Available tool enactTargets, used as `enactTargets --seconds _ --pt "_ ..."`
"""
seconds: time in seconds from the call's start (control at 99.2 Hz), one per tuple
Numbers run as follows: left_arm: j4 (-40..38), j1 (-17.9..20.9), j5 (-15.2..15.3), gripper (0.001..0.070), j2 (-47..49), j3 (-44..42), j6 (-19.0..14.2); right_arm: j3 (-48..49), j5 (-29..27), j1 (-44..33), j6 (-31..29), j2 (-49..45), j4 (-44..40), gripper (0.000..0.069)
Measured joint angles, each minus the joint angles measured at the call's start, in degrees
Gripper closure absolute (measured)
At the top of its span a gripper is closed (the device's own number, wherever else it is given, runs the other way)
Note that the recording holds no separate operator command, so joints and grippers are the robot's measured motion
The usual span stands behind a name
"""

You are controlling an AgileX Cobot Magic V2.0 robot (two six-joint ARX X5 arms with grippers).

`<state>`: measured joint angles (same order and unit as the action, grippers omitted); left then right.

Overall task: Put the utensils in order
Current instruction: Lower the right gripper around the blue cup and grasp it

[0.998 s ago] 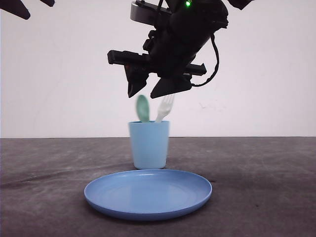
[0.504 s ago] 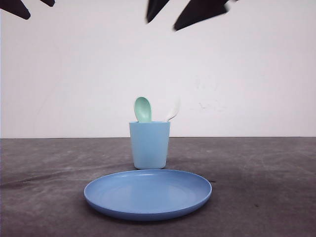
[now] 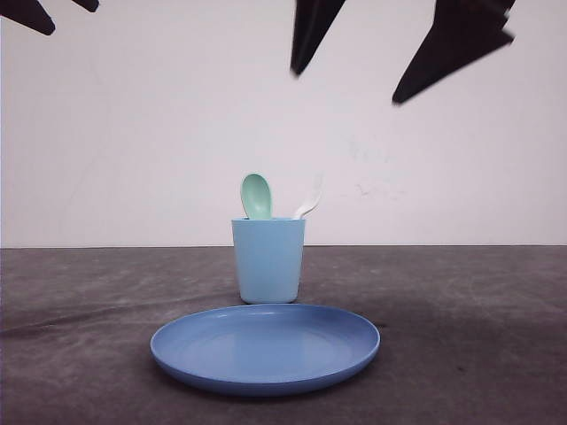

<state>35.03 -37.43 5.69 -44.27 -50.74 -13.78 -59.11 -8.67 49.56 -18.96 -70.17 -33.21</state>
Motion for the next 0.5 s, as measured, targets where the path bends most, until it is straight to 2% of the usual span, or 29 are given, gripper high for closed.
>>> enactTargets --seconds 0.504 --pt "0.0 0.0 0.0 0.0440 0.0 0.0 -0.6 0.0 -0.5 -0.7 -1.6 -18.6 12.3 0.0010"
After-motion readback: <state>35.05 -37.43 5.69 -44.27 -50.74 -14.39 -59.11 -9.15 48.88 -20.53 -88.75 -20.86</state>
